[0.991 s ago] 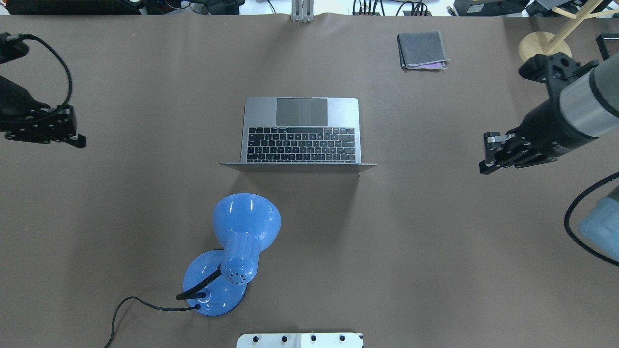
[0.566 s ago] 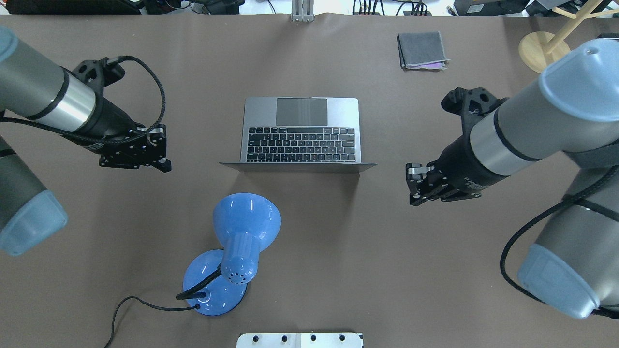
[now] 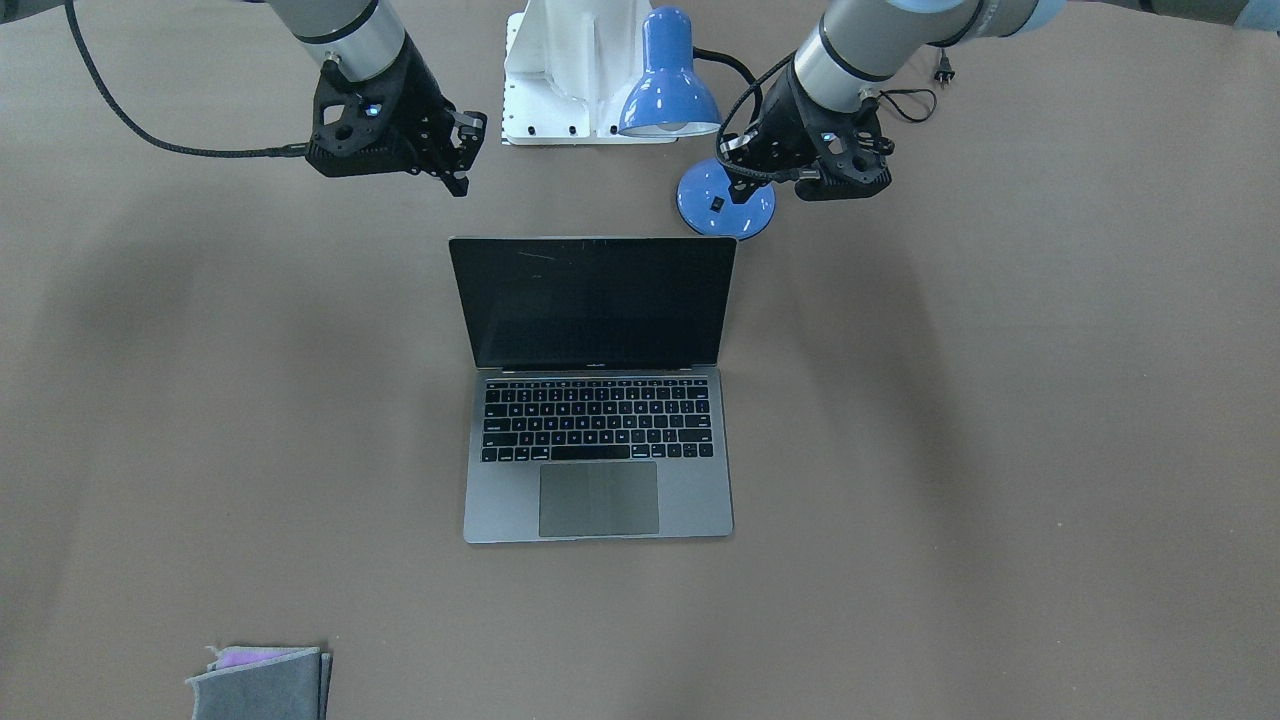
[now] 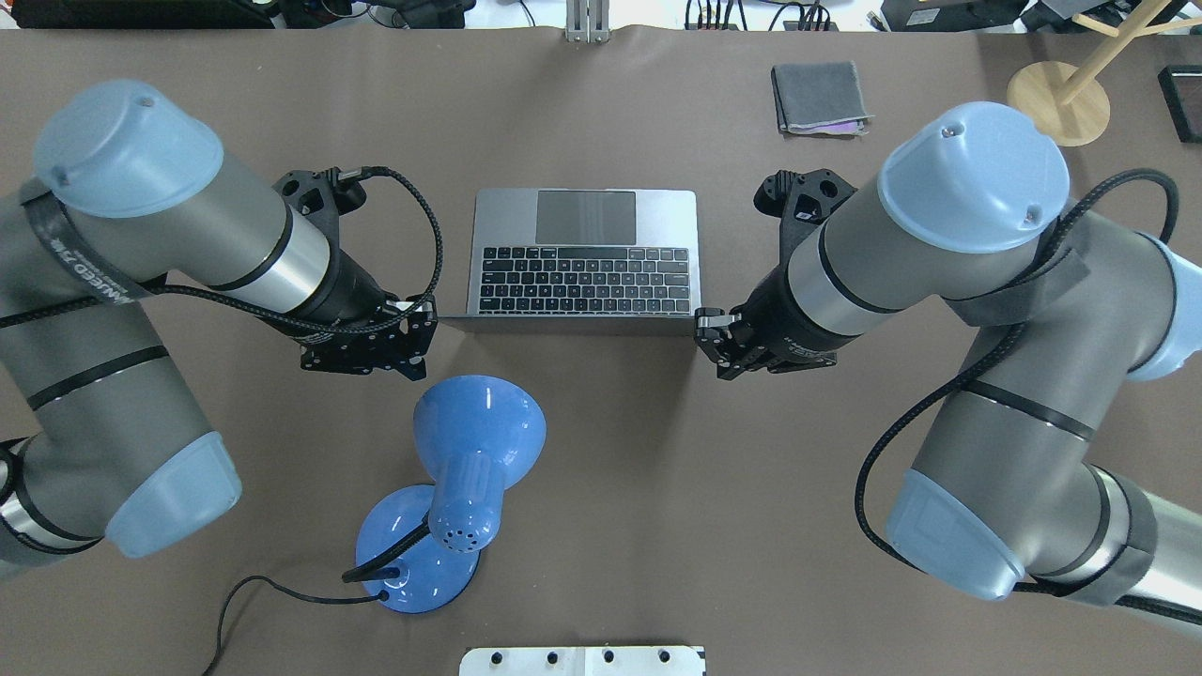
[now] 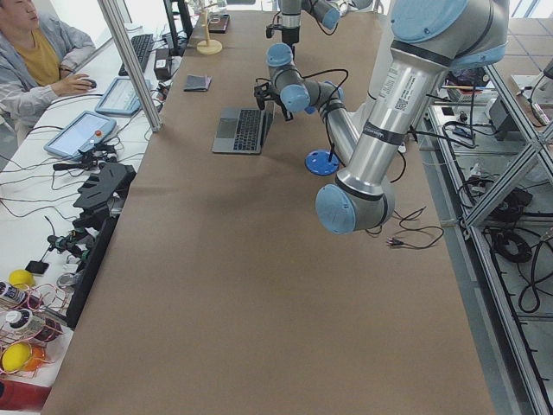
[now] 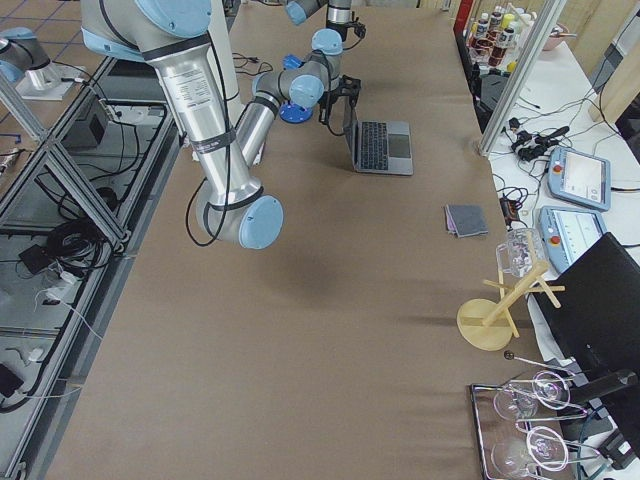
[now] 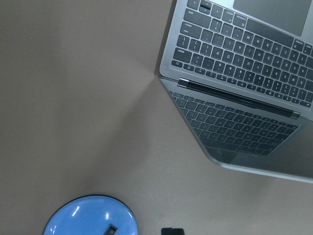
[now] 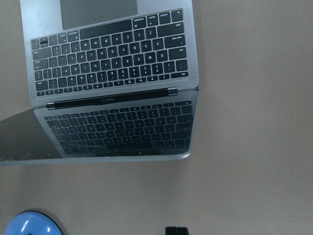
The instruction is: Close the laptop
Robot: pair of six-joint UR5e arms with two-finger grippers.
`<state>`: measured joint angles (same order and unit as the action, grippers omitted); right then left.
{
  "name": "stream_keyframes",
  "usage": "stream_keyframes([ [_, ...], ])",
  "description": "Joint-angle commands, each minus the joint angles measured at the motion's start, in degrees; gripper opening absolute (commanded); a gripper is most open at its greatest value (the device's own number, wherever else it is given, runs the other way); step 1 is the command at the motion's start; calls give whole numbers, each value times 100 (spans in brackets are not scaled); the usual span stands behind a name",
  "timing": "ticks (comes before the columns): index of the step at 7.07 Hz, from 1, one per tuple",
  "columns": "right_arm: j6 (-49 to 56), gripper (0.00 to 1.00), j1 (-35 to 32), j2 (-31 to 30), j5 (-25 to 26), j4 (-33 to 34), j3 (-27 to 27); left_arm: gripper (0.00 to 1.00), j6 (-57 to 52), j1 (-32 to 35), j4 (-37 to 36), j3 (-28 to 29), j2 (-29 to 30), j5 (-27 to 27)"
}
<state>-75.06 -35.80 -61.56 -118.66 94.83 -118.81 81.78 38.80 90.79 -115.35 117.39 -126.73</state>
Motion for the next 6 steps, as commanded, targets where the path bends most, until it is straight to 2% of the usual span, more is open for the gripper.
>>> stream_keyframes([
  [1,0,0,-85,188,176,-435,401,0,-4,-31,-17,117,143,52],
  [4,17,0,-200,197,176,-606,604,0,-48,-31,26,328,434,385],
  [6,-79,0,-366,363,-25,-641,535,0,-57,-31,26,346,469,395],
])
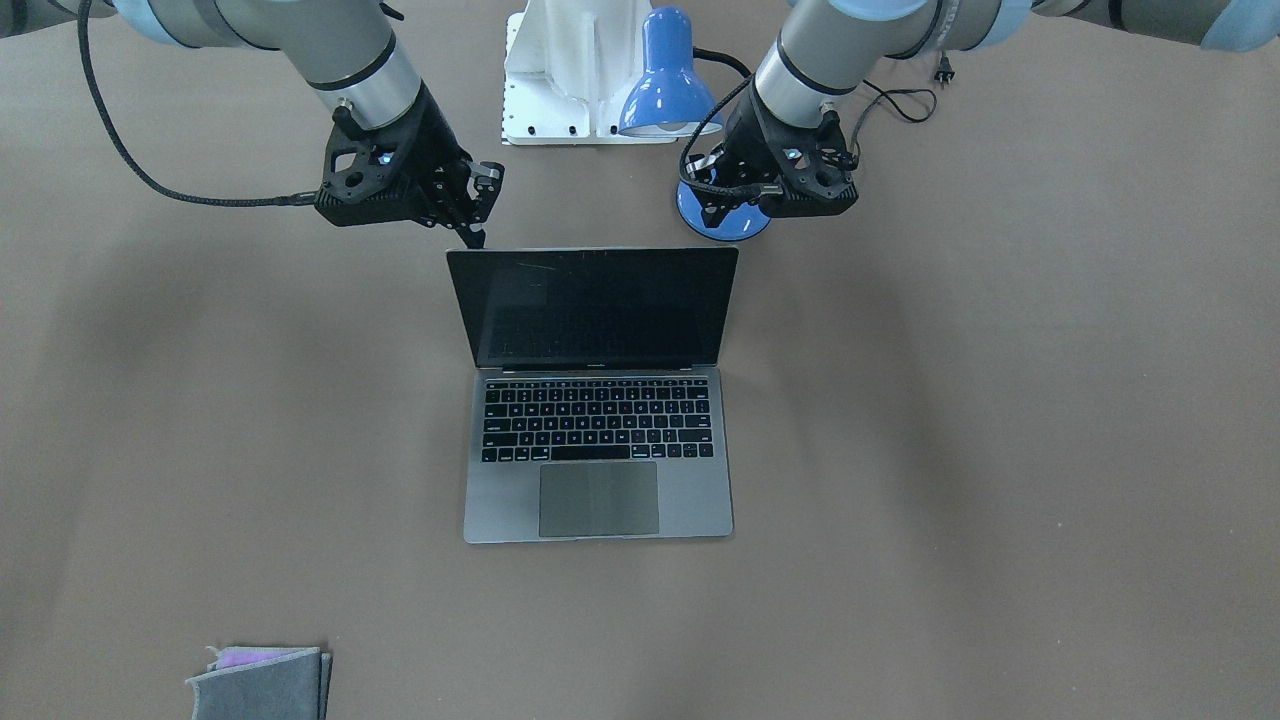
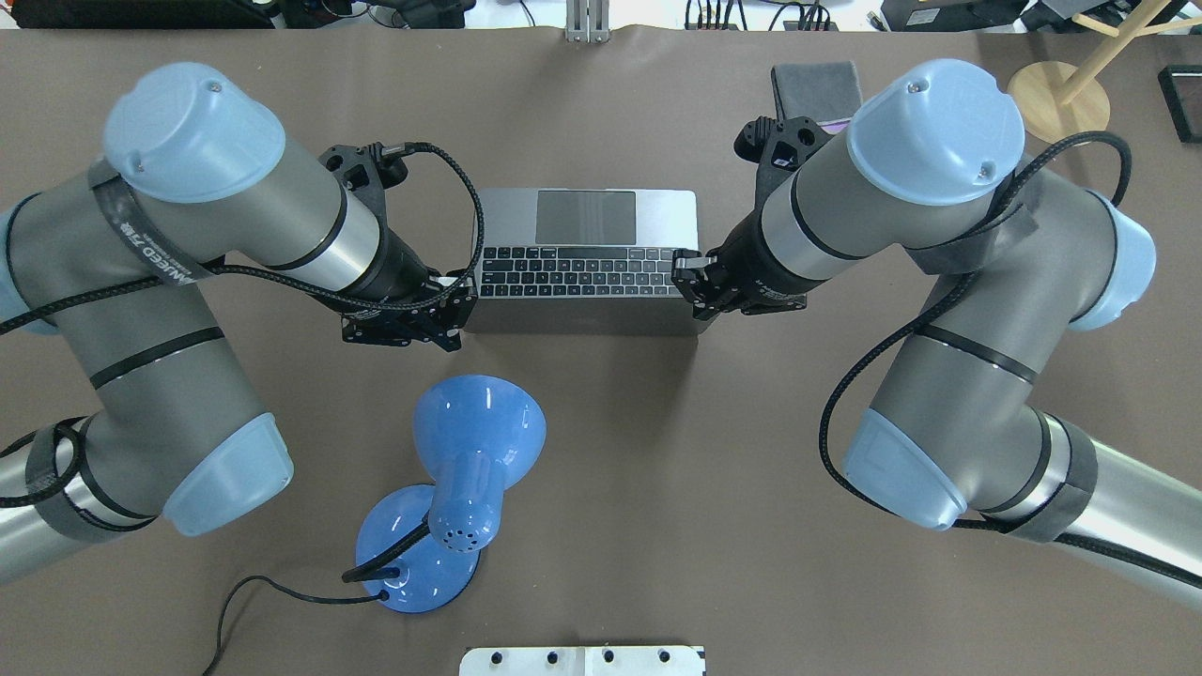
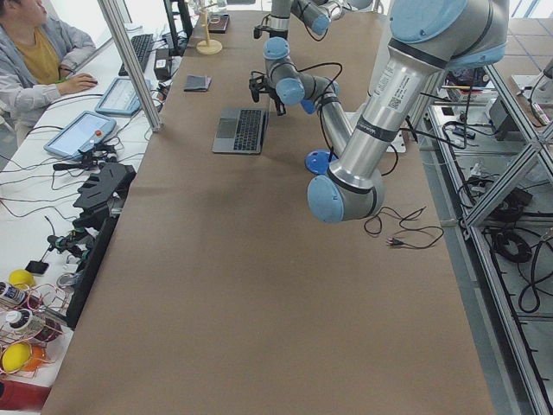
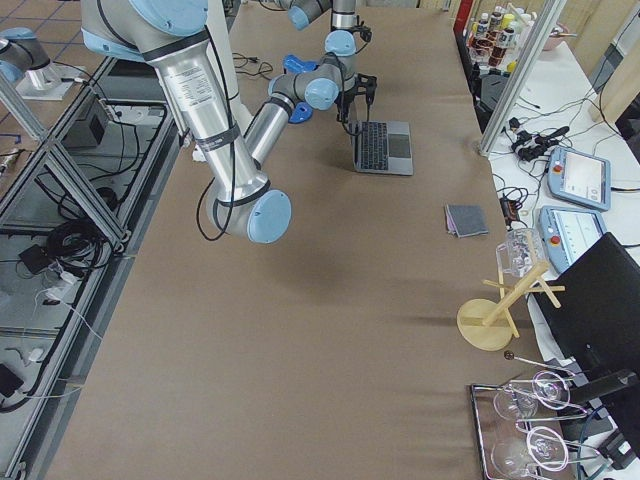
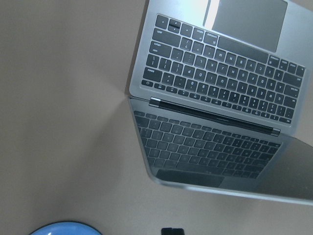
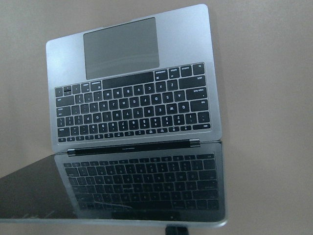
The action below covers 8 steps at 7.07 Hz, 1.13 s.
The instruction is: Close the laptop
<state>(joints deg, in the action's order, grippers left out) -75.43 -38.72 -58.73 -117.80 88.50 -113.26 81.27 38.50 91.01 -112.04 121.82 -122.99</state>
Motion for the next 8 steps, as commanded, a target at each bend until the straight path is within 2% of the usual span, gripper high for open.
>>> stream_keyframes([
  [1,-25,0,-75,73,-95,-17,101,0,-6,0,13,24,26,143],
  [4,-42,0,-101,90,-182,-9,95,0,-15,0,13,147,140,275],
  [6,-51,0,-215,90,-505,9,42,0,-15,0,13,191,149,276],
  [8,-130,0,117,2,-412,35,58,0,-15,0,13,183,166,276],
])
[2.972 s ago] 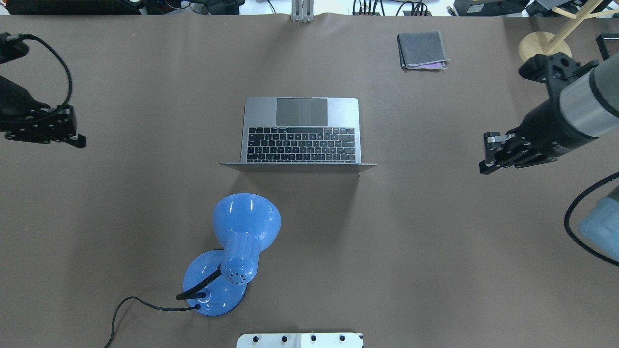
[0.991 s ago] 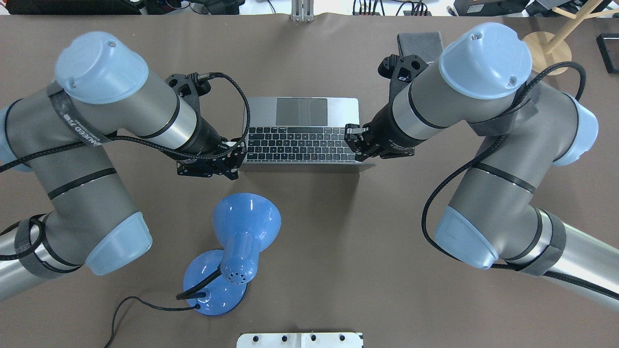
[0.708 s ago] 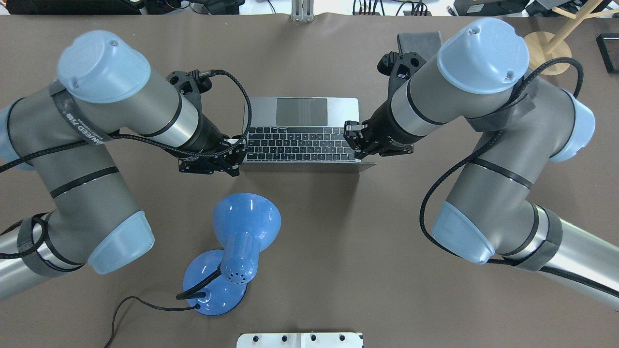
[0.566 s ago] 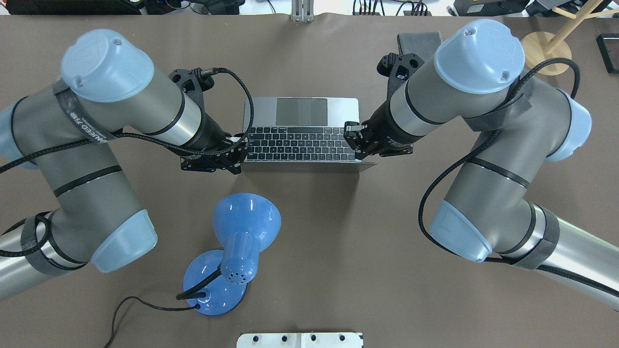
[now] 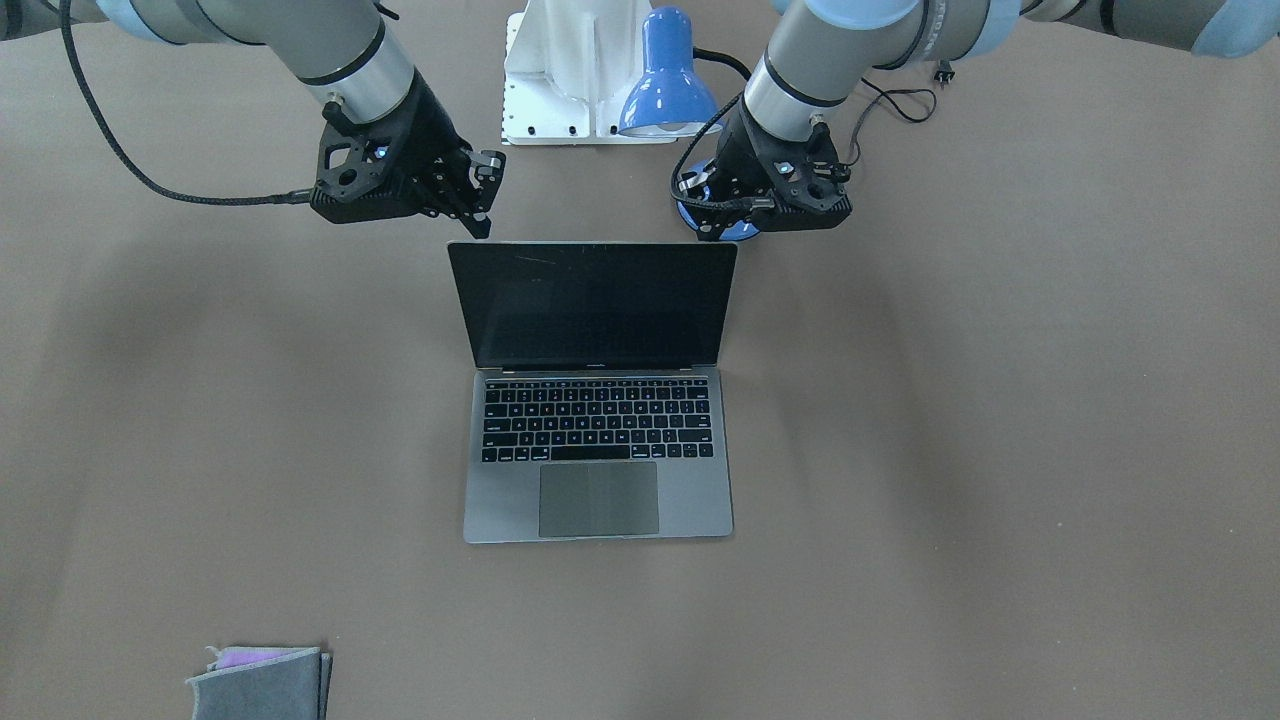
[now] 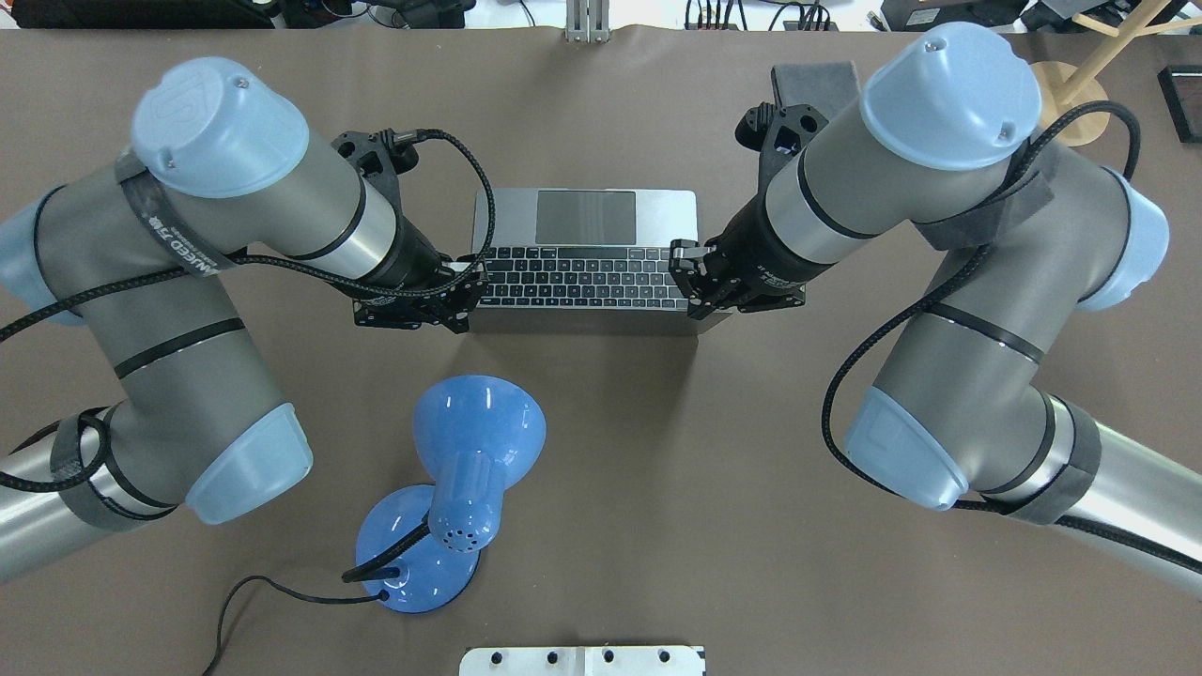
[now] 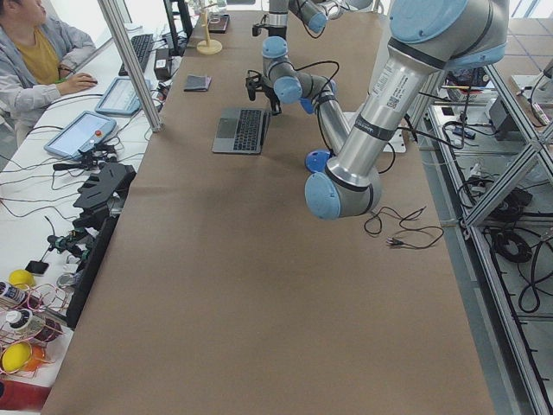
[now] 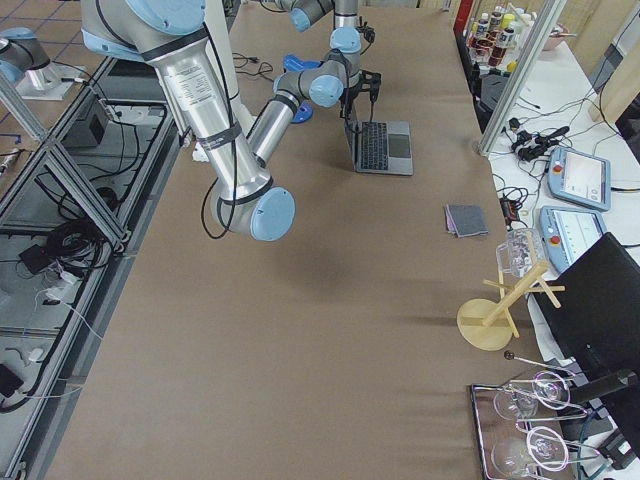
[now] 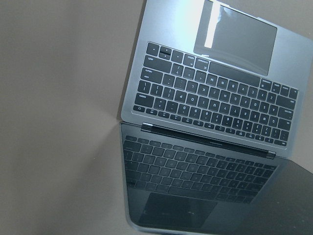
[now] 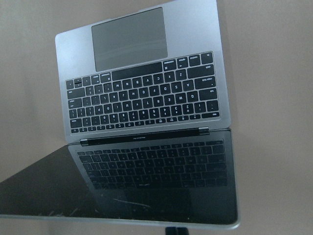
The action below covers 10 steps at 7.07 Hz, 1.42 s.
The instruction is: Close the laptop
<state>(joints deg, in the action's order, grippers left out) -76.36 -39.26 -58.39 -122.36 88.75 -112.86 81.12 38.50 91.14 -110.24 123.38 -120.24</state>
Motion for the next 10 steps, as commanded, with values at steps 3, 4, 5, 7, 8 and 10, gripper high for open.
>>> stream_keyframes([
  [3,-19,0,156,-15,55,2,150,0,9,9,0,-6,10,1],
  [4,76,0,33,46,63,-50,394,0,0,0,0,3,19,1],
  [5,138,0,-107,212,55,-51,579,0,-9,9,9,11,45,9],
  [7,139,0,-204,336,55,-42,703,0,-437,105,61,212,124,220],
  [8,139,0,-301,528,55,-51,947,0,-448,201,253,457,203,220],
  [10,174,0,-468,907,46,-164,1553,0,-448,377,640,1150,562,220],
])
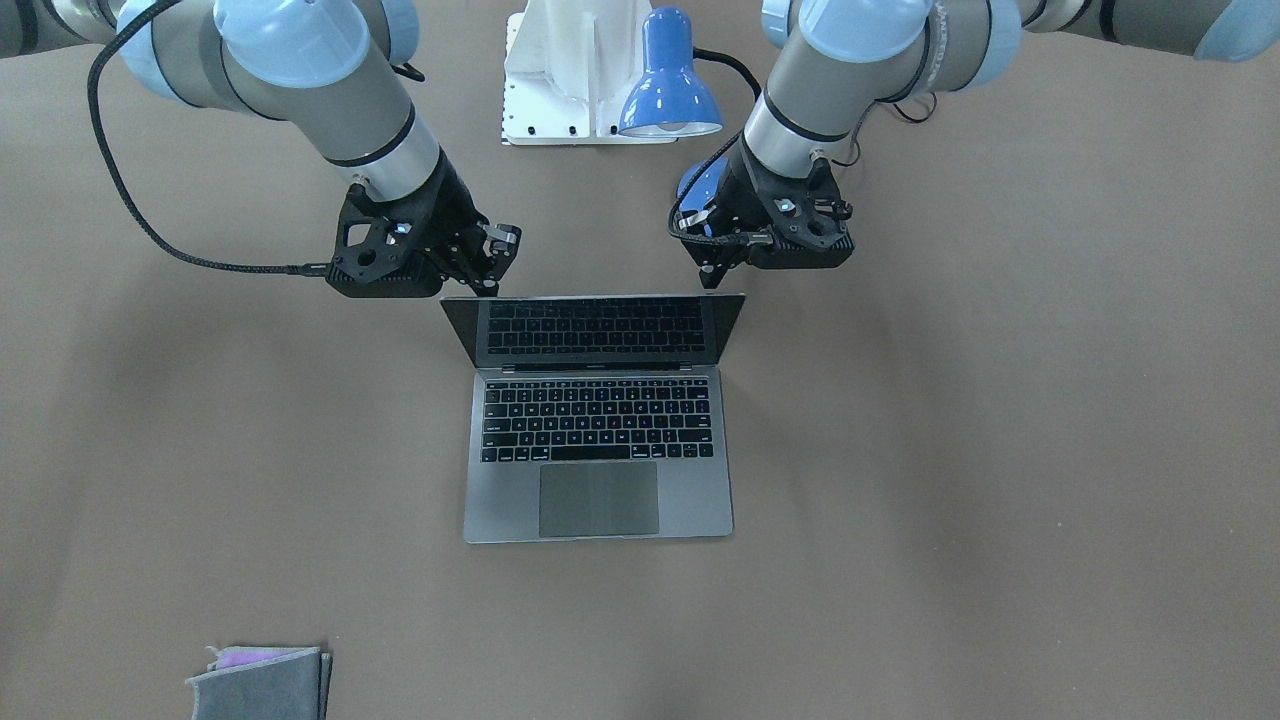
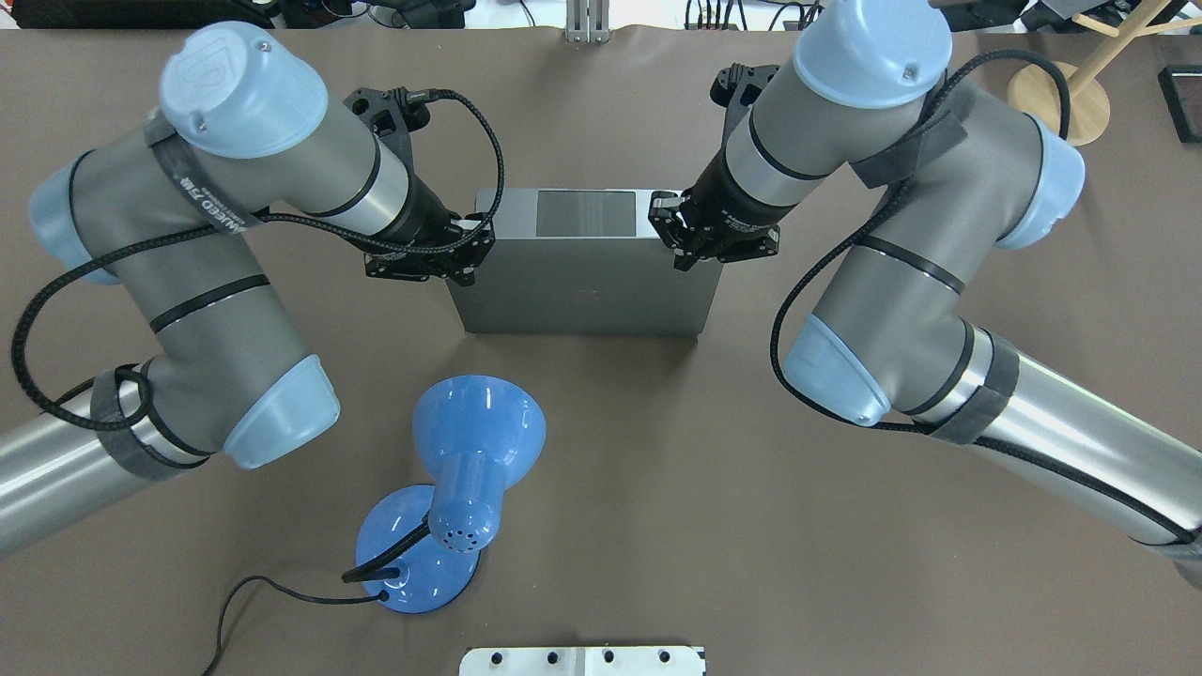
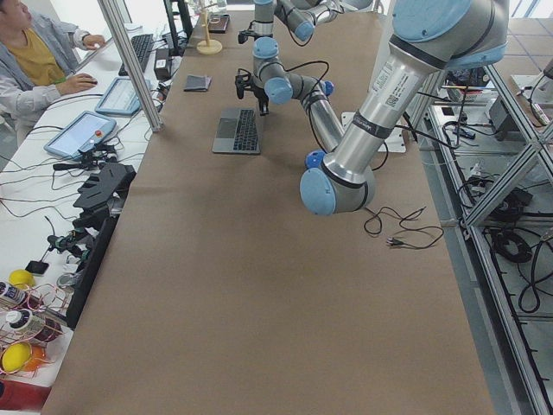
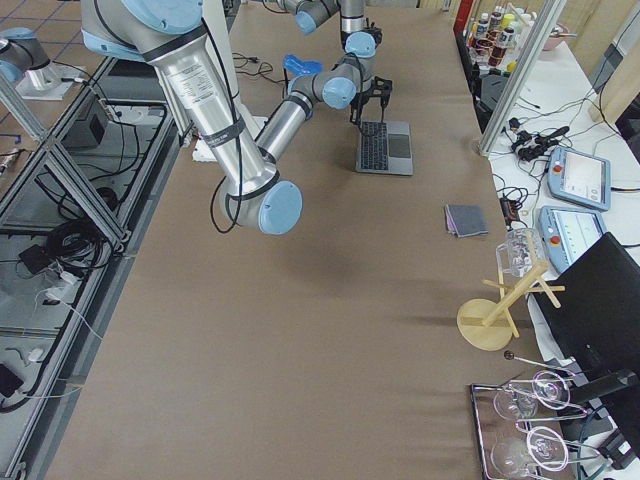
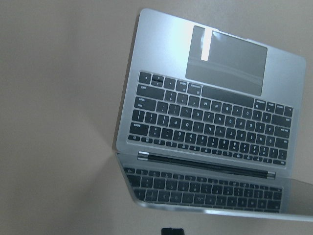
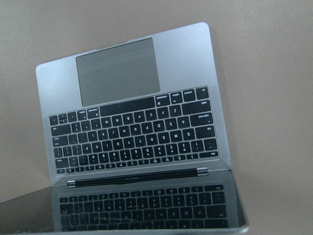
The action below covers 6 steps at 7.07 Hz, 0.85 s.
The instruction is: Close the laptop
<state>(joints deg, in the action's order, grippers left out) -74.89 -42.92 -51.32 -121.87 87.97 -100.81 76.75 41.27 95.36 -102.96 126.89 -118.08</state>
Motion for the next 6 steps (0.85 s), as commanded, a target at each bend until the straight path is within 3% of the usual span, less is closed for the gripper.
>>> stream_keyframes([
  [1,1,0,-181,228,-38,-513,665,0,-2,214,463,843,431,13],
  [6,18,0,-437,1201,-56,-1815,3096,0,-89,382,1975,3059,1171,609],
])
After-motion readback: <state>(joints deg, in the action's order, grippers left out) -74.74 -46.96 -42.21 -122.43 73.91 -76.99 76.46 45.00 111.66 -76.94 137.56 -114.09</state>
